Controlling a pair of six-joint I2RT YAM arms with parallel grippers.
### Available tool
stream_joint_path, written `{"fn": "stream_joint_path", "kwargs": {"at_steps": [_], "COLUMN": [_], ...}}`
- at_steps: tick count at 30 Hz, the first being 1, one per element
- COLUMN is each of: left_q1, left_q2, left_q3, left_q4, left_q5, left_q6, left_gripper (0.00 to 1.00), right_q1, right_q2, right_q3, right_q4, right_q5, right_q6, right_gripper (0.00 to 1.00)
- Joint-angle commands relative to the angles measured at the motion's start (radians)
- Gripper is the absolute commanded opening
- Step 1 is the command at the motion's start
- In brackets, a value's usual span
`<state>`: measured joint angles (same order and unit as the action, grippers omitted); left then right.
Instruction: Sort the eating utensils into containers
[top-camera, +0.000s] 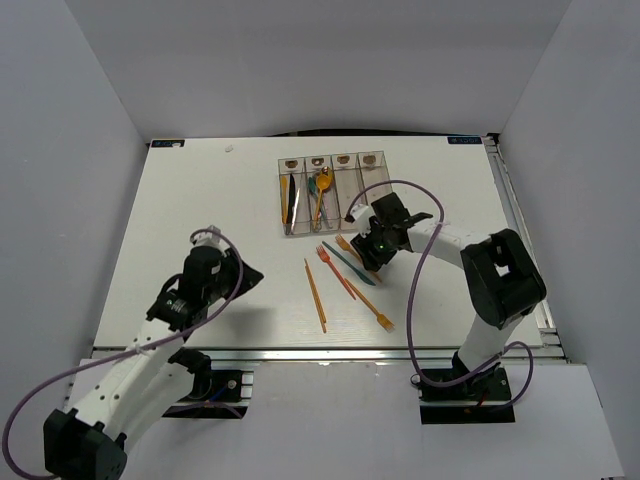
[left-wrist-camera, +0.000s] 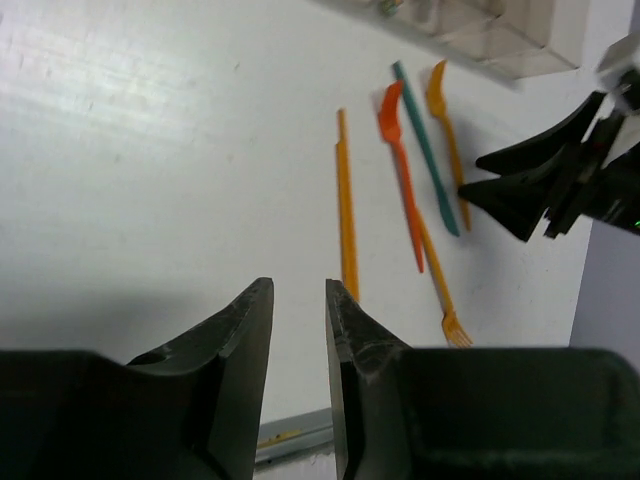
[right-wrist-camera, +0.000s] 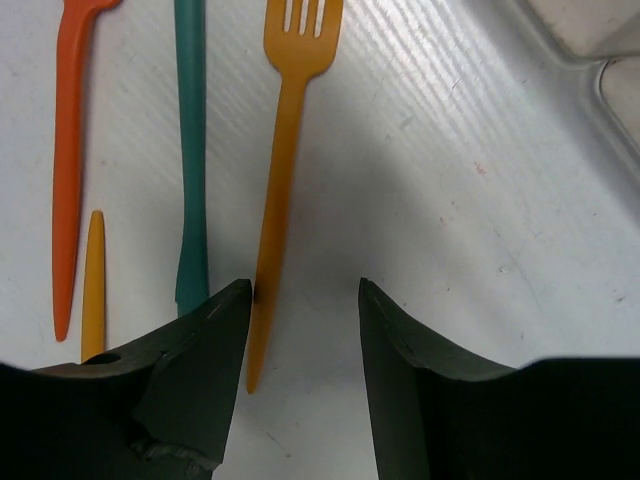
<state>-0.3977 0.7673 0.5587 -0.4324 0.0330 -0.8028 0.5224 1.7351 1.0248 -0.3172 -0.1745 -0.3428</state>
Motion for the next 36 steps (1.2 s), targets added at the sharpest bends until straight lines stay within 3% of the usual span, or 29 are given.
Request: {"fn": "stream_joint_path", "kwargs": {"at_steps": [1, 10, 13, 14, 20, 24, 31, 36], "left_q1": [0.0, 0.0, 0.0, 0.0, 0.002, 0.0, 0.0, 0.002], "left_q2": [-0.109, -0.096, -0.083, -0.083, -0.085, -0.068, -0.043, -0.023], "left_q3": [-0.075, -0.085, -0.088, -0.088, -0.094, -0.094, -0.092, -0.091], "left_q4": [-0.005, -0.029, -0.02, -0.017, -0.011, 0.001, 0.027, 0.04], "left_q5": [-0.01, -0.018, -0.015, -0.015, -0.018, -0.008, 0.002, 0.014], "left_q6": [-0.137, -0.141, -0.139, -0.139, -0.141, -0.138, -0.134, -0.127], "left_gripper": [0.38, 0.41, 0.41, 0.41, 0.41, 0.41, 0.41, 0.42], "right_q1": [0.016, 0.047, 0.048, 0.047, 0.047, 0.036, 0.03, 0.015], "right_q2": [0.014, 0.079, 0.101, 0.104, 0.057, 0.0, -0.191, -0.232], "right_q3": [0.05, 0.069, 0.072, 0.069, 0.035, 0.032, 0.018, 0.09], "right_q4": [0.064, 0.107, 0.115, 0.118, 0.135, 0.112, 0.012, 0.05], "right_q5": [0.035, 0.053, 0.061, 0.063, 0.053, -0.002, -0.29, -0.321], "right_q6": [0.042, 0.087, 0.088, 0.085, 0.058, -0.014, -0.263, -0.208], "right_gripper": [0.53, 0.44, 0.3, 0.21, 0.0, 0.0, 0.0, 0.0]}}
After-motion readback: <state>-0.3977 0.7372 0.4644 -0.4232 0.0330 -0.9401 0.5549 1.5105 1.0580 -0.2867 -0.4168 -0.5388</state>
